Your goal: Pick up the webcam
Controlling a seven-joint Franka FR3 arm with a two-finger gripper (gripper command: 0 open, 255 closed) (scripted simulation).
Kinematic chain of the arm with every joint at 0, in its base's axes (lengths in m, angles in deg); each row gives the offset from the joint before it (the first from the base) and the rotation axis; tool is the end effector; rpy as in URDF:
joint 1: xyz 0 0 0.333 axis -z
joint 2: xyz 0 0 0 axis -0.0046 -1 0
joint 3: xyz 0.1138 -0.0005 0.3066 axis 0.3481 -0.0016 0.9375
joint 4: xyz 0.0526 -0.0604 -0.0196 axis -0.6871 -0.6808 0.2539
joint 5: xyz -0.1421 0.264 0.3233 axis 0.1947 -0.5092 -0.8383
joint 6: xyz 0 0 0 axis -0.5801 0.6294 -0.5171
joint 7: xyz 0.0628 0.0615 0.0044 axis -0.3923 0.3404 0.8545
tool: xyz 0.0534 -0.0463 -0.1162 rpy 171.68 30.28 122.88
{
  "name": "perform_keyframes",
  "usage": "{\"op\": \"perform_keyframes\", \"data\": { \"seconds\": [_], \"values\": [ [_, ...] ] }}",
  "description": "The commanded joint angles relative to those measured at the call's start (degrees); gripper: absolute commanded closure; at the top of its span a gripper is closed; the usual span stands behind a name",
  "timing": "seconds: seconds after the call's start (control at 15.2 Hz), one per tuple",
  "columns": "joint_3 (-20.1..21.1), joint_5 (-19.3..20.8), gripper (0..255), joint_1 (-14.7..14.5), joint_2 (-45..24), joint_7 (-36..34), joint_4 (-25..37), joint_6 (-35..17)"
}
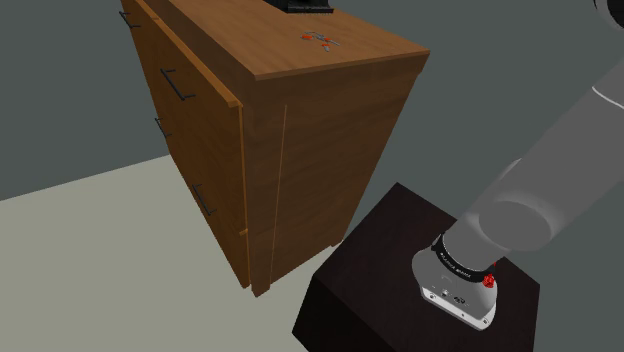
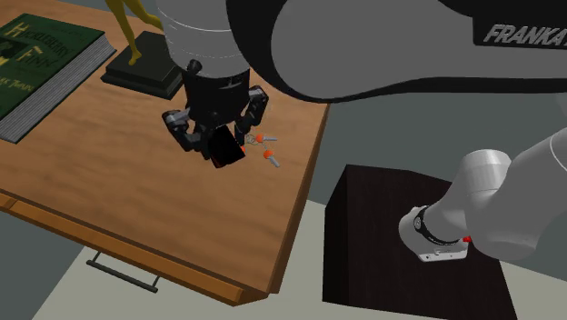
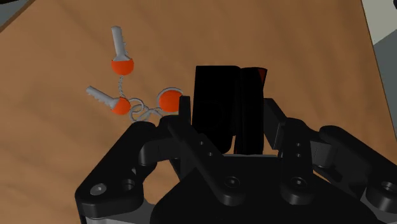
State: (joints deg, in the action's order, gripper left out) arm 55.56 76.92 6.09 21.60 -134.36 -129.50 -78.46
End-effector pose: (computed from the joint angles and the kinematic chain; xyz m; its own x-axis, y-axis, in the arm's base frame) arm 0.6057 0.0347 0.6685 0.6342 -0.7717 0.0475 -0.7567 -0.6322 -0.1667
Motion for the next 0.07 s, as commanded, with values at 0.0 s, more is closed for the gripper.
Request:
{"op": "perform_keyframes", "data": {
  "seconds": [0.0],
  "values": [
    [0.01, 0.05, 255, -0.01, -0.28, -0.04, 0.78, 0.52]
  ]
}}
